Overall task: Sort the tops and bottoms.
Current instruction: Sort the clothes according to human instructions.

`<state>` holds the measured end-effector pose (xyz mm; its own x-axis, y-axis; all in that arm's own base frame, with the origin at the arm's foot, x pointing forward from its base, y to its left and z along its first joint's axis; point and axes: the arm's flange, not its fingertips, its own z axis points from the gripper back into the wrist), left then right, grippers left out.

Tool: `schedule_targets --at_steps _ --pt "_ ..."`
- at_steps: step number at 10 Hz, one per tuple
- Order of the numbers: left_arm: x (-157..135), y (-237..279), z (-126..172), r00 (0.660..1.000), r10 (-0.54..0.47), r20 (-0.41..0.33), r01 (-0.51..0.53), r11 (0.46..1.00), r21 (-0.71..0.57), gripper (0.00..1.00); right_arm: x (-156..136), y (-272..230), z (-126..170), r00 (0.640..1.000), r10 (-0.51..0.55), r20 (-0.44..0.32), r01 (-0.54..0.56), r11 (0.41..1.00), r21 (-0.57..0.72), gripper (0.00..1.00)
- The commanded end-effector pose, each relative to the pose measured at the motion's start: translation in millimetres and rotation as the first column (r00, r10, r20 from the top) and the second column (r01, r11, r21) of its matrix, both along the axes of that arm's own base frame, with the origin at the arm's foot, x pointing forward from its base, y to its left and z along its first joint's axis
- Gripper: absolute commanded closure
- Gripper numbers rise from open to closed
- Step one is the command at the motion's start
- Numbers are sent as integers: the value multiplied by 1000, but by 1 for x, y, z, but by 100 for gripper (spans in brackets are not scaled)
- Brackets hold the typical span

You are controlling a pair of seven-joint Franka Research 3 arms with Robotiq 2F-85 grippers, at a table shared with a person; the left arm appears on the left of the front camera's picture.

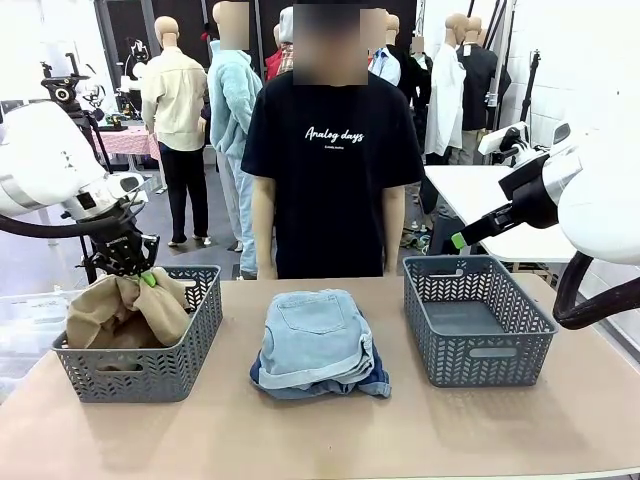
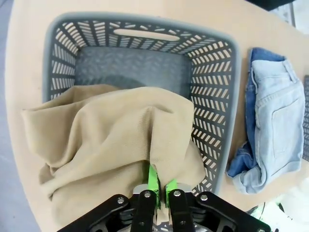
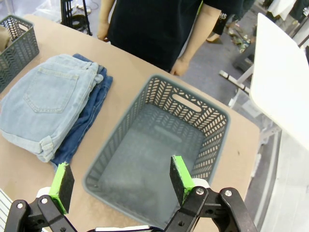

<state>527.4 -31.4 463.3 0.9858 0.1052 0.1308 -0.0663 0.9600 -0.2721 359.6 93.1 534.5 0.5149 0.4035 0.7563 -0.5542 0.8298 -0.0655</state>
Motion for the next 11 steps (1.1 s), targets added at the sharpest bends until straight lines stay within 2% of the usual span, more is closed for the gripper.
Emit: schedule_targets --at_steps 1,4,5,6,7,9,11 --pt "3 5 6 1000 -5 -10 5 999 -39 74 2 -1 -2 1000 11 -5 -11 1000 6 0" --pt "-6 -6 17 999 -33 -3 33 998 54 14 2 -1 -2 1000 11 -5 -11 1000 6 0" --pt "-11 -11 25 999 -54 9 53 995 82 0 2 -1 -2 1000 11 -5 -11 1000 6 0" --pt "-17 -15 33 998 -59 -17 61 992 113 0 2 -1 -2 1000 11 -5 -11 1000 6 0" --pt "-21 -19 39 997 -70 -11 71 991 116 0 2 -1 -2 1000 11 -5 -11 1000 6 0" --pt "-24 -20 46 997 -81 4 81 995 63 0 2 -1 -2 1000 11 -5 -11 1000 6 0" --pt "-21 -20 39 996 -87 4 86 991 100 0 2 -1 -2 1000 11 -5 -11 1000 6 0"
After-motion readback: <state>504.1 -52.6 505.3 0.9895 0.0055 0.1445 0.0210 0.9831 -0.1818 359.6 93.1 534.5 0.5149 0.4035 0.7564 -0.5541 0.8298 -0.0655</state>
